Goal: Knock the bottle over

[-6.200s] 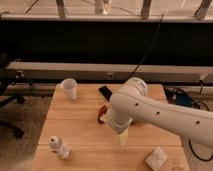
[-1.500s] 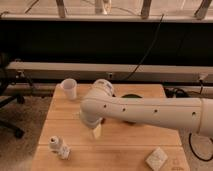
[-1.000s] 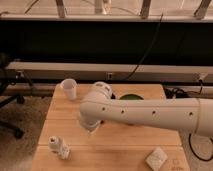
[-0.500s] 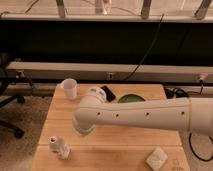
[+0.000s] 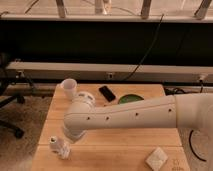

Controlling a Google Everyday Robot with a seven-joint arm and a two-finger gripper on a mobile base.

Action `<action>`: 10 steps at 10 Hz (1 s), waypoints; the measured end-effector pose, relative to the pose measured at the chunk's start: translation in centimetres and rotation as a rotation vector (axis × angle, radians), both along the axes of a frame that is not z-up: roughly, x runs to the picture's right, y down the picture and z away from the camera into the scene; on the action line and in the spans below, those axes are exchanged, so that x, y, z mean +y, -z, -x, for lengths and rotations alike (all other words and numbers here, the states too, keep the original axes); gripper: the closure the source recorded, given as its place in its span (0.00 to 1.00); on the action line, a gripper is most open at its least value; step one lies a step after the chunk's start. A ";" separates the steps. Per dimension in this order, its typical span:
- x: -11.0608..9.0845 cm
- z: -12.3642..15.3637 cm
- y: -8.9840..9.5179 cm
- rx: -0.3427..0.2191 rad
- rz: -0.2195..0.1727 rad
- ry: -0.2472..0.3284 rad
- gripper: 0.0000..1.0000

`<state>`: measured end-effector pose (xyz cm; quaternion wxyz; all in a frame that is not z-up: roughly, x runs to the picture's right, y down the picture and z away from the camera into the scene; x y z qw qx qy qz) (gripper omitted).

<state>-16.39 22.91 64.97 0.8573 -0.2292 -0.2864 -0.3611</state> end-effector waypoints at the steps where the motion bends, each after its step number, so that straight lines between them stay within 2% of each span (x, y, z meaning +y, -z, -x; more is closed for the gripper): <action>1: 0.4 1.5 0.4 -0.023 0.003 0.017 1.00; 7: 1.9 8.2 1.5 -0.134 0.018 0.089 1.00; 10: 2.6 10.4 2.2 -0.204 0.030 0.090 0.97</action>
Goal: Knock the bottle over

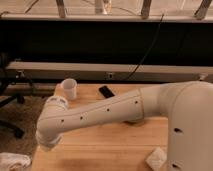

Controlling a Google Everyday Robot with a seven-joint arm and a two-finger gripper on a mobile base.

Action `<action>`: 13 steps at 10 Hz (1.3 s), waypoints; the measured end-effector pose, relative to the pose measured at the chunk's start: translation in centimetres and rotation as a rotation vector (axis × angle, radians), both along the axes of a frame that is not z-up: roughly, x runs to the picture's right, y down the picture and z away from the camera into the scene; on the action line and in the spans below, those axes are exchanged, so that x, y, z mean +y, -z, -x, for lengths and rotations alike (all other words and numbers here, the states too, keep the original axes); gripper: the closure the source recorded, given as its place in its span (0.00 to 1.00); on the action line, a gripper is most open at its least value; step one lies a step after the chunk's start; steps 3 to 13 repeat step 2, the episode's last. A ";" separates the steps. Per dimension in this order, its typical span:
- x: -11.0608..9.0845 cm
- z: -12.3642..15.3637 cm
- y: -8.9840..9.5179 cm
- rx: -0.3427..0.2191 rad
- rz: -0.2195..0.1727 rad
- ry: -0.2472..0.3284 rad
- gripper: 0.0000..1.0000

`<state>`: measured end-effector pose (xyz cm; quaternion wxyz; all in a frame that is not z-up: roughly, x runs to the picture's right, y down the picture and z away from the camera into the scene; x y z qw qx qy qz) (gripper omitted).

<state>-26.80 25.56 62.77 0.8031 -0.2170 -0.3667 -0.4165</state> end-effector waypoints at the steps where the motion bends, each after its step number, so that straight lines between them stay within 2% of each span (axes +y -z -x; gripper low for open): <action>1: 0.3 0.4 0.3 -0.051 0.036 -0.029 0.94; 2: 0.2 0.2 0.1 -0.066 0.065 -0.045 0.98; 13: 0.2 0.2 0.1 -0.066 0.065 -0.045 0.98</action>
